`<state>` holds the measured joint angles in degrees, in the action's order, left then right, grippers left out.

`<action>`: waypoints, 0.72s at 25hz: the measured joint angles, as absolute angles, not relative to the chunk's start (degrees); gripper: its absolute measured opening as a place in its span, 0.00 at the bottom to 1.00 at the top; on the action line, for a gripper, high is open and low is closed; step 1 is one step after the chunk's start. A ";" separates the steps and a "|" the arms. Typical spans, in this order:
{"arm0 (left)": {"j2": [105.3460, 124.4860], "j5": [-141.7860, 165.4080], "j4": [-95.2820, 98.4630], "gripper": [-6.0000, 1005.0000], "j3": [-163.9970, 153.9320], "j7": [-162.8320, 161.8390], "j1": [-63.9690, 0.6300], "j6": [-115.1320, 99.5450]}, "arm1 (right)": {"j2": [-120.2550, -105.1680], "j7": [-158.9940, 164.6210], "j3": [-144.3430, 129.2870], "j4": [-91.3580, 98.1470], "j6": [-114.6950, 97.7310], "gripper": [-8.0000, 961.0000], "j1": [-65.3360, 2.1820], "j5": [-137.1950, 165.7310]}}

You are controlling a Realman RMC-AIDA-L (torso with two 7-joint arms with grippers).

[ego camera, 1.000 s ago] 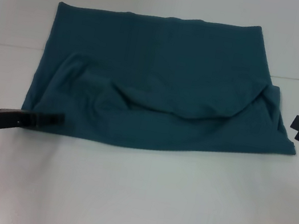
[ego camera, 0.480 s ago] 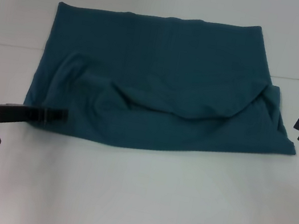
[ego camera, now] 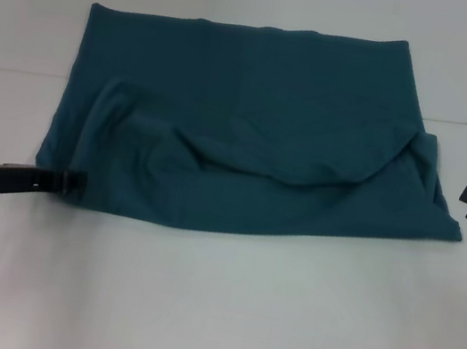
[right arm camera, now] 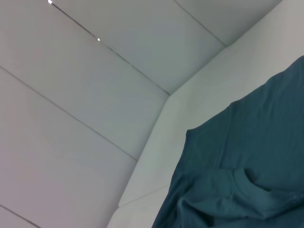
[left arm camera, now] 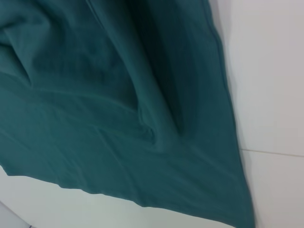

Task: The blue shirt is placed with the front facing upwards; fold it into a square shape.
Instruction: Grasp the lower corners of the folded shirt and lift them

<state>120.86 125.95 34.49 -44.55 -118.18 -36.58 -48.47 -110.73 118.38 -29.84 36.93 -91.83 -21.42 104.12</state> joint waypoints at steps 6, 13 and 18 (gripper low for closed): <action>120.61 125.76 37.03 0.19 -44.30 -121.98 -35.80 -51.56 | -108.69 118.65 -30.36 37.54 -93.66 0.92 -21.87 106.86; 117.86 126.04 37.50 0.05 -38.34 -133.33 -36.86 -60.97 | -106.53 118.75 -30.06 37.69 -93.43 0.91 -21.97 107.69; 116.07 126.31 36.28 0.05 -33.66 -138.95 -37.63 -66.90 | -105.28 118.79 -30.18 37.89 -90.35 0.91 -23.11 110.89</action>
